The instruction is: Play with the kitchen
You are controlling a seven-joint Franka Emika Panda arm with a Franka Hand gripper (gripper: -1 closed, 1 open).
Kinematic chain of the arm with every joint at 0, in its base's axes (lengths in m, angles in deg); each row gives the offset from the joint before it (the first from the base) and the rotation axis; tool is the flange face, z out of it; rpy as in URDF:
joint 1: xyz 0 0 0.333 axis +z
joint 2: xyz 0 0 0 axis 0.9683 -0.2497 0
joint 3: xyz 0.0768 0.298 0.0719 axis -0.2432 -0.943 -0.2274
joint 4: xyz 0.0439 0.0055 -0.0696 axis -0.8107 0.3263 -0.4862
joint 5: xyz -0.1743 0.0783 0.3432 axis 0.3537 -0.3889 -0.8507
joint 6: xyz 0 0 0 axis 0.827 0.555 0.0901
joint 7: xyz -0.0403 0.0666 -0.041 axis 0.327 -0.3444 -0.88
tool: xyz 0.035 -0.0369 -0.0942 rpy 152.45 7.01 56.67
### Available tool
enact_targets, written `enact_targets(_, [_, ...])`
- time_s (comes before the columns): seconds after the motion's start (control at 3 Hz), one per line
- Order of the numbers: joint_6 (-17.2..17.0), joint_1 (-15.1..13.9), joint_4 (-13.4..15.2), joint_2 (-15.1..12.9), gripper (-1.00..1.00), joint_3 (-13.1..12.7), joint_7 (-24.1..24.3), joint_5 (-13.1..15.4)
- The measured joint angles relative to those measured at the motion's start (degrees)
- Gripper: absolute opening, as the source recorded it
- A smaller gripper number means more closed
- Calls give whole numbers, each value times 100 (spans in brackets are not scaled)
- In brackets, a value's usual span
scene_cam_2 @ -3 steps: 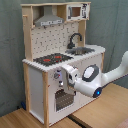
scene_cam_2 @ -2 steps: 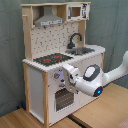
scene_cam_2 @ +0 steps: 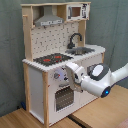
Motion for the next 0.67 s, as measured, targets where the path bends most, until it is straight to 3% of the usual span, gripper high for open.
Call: enact_targets(0.67, [-621,355,-244,-75,100,233,-874,-1])
